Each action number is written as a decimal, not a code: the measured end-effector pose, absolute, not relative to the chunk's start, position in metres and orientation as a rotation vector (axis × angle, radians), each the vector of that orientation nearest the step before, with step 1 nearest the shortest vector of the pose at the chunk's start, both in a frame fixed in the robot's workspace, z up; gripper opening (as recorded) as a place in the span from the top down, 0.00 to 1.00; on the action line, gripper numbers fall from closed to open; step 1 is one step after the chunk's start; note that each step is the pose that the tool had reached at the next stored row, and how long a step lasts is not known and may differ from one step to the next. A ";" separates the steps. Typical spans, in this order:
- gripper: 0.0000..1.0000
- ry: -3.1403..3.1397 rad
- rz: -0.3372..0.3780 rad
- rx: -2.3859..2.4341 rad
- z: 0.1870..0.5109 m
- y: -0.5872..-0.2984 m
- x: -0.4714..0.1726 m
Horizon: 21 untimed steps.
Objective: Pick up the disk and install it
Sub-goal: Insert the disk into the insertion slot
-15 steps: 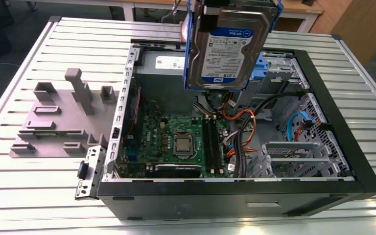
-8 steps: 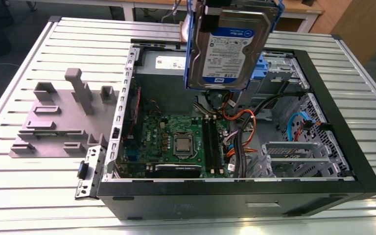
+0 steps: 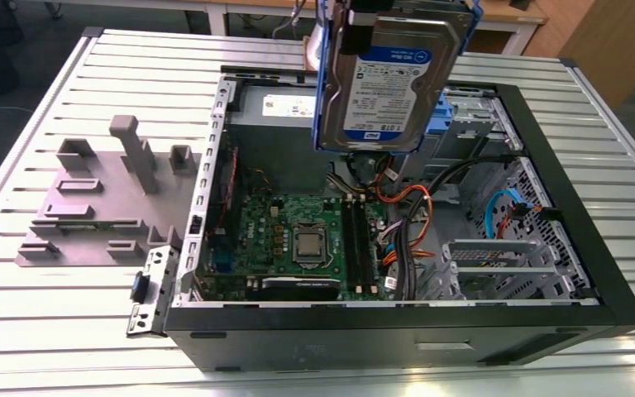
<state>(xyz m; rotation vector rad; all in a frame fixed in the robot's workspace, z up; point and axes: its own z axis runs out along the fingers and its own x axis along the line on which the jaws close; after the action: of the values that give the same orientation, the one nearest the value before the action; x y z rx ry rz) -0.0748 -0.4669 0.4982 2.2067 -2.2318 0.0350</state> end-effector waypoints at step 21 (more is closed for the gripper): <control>0.64 -2.232 0.035 2.207 0.498 -0.467 -0.070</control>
<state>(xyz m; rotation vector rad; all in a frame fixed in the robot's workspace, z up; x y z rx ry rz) -0.0701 -0.4669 0.4981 2.2068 -2.2318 0.0350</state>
